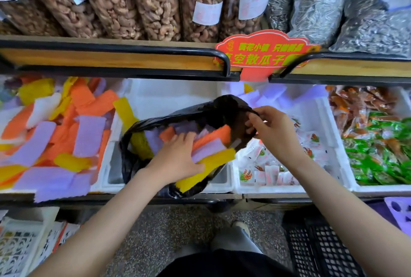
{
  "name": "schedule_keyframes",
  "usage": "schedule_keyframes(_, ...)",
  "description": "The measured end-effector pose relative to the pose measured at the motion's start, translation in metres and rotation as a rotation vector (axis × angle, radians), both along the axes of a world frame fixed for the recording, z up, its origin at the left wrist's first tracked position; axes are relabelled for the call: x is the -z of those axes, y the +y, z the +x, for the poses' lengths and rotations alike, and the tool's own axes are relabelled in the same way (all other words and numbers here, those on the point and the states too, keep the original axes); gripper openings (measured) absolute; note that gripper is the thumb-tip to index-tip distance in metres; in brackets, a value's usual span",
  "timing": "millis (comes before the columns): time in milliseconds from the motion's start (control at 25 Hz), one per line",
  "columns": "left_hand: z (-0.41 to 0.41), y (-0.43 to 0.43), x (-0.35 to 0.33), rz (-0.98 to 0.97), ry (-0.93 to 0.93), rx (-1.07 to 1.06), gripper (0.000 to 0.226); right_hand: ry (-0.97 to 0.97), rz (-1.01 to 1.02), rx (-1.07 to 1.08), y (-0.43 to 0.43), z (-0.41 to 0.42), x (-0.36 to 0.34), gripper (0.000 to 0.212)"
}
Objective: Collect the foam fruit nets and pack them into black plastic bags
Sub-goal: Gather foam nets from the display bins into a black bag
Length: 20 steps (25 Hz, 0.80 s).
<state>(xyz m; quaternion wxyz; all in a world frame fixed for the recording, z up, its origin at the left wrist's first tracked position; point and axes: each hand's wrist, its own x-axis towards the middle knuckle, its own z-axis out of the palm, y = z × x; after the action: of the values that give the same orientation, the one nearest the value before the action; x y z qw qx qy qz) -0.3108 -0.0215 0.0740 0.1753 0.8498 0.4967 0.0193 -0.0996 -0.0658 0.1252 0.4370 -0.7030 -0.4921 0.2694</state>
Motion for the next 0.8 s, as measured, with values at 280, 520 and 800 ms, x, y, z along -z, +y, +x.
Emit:
schedule_keyframes(280, 0.003, 0.003, 0.006, 0.352, -0.129, -0.114, 0.076, 0.090, -0.001, -0.081, -0.007, -0.018, -0.016, 0.008)
schedule_keyframes(520, 0.030, 0.010, 0.037, 0.404, 0.013, -0.020, 0.069, 0.082, 0.041, -0.103, -0.006, -0.027, -0.020, 0.011)
schedule_keyframes(800, 0.043, 0.029, 0.069, 0.144, -0.001, -0.035, 0.066, 0.057, 0.052, -0.144, 0.003, -0.008, -0.008, 0.014)
